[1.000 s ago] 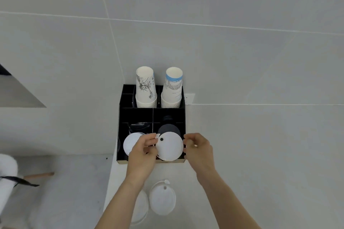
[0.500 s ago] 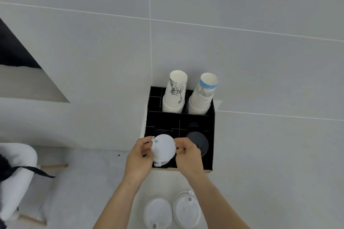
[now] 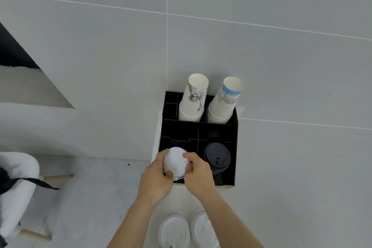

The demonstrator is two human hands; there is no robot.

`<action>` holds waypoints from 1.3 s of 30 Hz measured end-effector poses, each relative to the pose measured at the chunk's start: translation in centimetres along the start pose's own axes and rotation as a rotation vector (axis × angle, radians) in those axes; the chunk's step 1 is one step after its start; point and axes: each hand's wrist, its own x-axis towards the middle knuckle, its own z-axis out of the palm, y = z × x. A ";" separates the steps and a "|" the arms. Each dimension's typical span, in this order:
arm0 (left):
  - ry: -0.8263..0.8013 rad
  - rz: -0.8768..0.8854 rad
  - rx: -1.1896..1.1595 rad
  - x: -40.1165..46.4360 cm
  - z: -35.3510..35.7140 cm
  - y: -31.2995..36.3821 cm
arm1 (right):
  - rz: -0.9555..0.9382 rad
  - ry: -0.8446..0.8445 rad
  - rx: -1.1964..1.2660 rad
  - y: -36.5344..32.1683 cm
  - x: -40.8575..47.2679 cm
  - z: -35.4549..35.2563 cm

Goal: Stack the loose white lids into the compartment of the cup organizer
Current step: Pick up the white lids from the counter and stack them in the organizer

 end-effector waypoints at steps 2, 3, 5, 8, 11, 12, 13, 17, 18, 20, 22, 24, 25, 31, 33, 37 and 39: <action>0.007 0.013 0.035 -0.1 0.0 0.1 | -0.023 0.018 -0.031 0.0 -0.1 0.2; 0.007 0.020 0.060 -0.1 0.1 0.0 | -0.035 0.025 -0.052 0.0 -0.1 0.3; 0.011 0.033 0.129 -0.2 0.3 0.0 | -0.047 0.029 -0.098 0.1 -0.1 0.5; 0.032 0.033 0.193 -0.3 0.7 0.2 | -0.059 0.033 -0.156 0.3 -0.1 0.5; 0.068 0.050 0.188 -0.7 0.9 0.4 | -0.078 0.032 -0.181 0.3 -0.2 0.3; 0.089 0.059 0.190 -0.8 0.9 0.4 | -0.083 0.038 -0.175 0.4 -0.2 0.2; 0.114 0.064 0.191 -0.9 0.9 0.4 | -0.090 0.050 -0.162 0.4 -0.3 0.0; 0.209 0.064 0.128 -1.7 0.7 0.4 | -0.113 0.115 -0.063 1.3 -0.7 -1.0; 0.227 0.057 0.101 -2.1 0.8 0.5 | -0.110 0.133 -0.028 1.7 -1.0 -1.4; 0.241 0.027 0.060 -3.0 1.5 0.5 | -0.073 0.167 0.040 2.8 -1.7 -2.2; 0.212 -0.007 0.047 -4.1 2.8 0.6 | -0.003 0.160 0.095 4.3 -2.8 -2.9; 0.131 -0.049 0.039 -5.2 4.3 0.6 | 0.072 0.112 0.142 5.9 -4.0 -3.6; 0.080 -0.074 0.041 -5.8 5.0 0.6 | 0.117 0.088 0.163 6.9 -4.7 -3.9; -0.149 -0.145 0.117 -8.9 8.1 0.4 | 0.354 0.011 0.174 12.1 -7.9 -5.0; -0.185 -0.158 0.133 -9.7 8.7 0.6 | 0.416 0.000 0.190 13.1 -8.7 -5.0; -0.210 -0.183 0.184 -10.8 9.5 0.8 | 0.470 -0.018 0.225 13.9 -9.6 -4.9; -0.227 -0.201 0.181 -11.1 9.7 0.9 | 0.487 -0.034 0.246 13.9 -10.0 -4.7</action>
